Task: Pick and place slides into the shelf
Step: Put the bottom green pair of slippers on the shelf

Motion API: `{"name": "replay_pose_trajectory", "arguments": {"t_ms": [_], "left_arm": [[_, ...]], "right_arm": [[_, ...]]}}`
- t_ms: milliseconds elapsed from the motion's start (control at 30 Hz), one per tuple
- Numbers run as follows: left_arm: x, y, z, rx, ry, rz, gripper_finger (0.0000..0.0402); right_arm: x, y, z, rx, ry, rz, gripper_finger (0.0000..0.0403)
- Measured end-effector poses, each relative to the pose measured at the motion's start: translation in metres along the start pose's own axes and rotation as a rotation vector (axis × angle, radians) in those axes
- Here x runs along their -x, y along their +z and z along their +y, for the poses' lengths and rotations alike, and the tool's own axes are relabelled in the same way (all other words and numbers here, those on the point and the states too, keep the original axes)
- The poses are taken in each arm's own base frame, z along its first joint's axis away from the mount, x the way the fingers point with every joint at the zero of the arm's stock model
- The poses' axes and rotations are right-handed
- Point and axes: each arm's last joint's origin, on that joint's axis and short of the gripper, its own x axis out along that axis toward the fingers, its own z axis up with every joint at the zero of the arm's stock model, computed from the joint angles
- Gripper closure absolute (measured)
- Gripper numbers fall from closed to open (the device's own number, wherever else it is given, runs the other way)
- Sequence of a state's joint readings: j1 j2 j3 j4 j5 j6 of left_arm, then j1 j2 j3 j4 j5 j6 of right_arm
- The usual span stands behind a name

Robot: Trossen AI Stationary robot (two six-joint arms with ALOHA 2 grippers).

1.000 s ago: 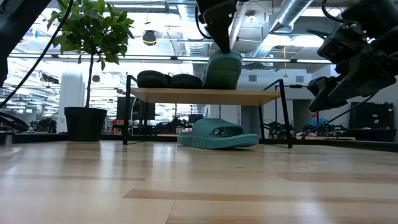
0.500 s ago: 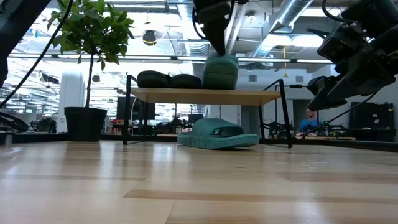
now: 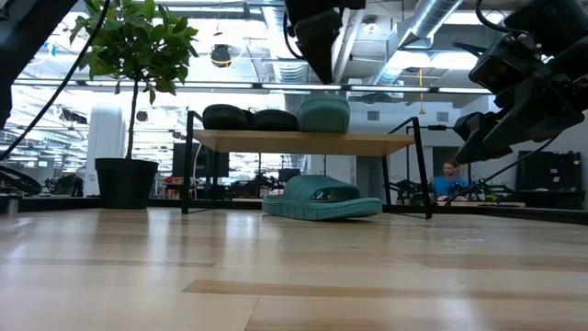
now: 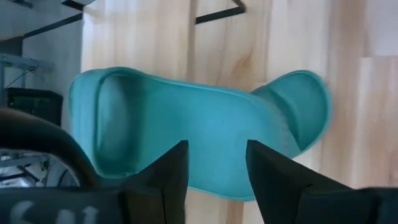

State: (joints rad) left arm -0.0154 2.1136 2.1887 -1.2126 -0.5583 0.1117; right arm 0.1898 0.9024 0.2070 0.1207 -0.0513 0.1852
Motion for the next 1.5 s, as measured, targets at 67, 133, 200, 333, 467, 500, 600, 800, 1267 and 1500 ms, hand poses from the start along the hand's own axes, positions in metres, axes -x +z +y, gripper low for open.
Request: {"name": "replay_pose_trajectory", "arguments": {"t_ms": [67, 133, 200, 333, 467, 500, 600, 800, 1267, 1500], "left_arm": [[-0.001, 0.0, 0.002, 0.004, 0.016, 0.003, 0.0252], [-0.002, 0.0, 0.004, 0.002, 0.033, 0.002, 0.0252], [-0.002, 0.001, 0.005, -0.006, 0.053, -0.009, 0.0252], [-0.002, 0.007, 0.007, -0.016, 0.066, -0.061, 0.0252], [-0.003, 0.012, 0.01, -0.024, 0.074, -0.101, 0.0252], [-0.004, 0.012, 0.011, -0.026, 0.076, -0.102, 0.0252], [-0.004, 0.012, 0.011, -0.043, 0.087, -0.099, 0.0252], [-0.001, 0.012, 0.01, -0.115, 0.167, -0.08, 0.0257], [0.04, 0.006, -0.004, -0.278, 0.05, -0.062, 0.0392], [0.038, -0.001, 0.001, -0.29, -0.095, -0.013, 0.0401]], "right_arm": [[0.0, 0.0, 0.0, 0.0, 0.0, 0.0, 0.0188], [0.0, 0.0, 0.0, 0.0, 0.0, 0.0, 0.0188], [0.0, 0.0, 0.0, 0.001, 0.0, 0.0, 0.0188], [0.0, 0.0, 0.0, 0.001, 0.0, 0.0, 0.0188], [0.0, 0.0, 0.0, 0.001, 0.0, 0.0, 0.0188], [0.0, 0.0, 0.0, 0.001, 0.0, 0.0, 0.0188], [0.0, 0.0, 0.0, 0.001, 0.0, 0.0, 0.0188], [0.0, 0.0, 0.0, 0.002, 0.0, 0.002, 0.0188], [0.0, 0.0, 0.0, 0.009, 0.0, 0.0, 0.0188], [0.0, 0.002, 0.0, 0.01, 0.004, -0.024, 0.0188]]}}
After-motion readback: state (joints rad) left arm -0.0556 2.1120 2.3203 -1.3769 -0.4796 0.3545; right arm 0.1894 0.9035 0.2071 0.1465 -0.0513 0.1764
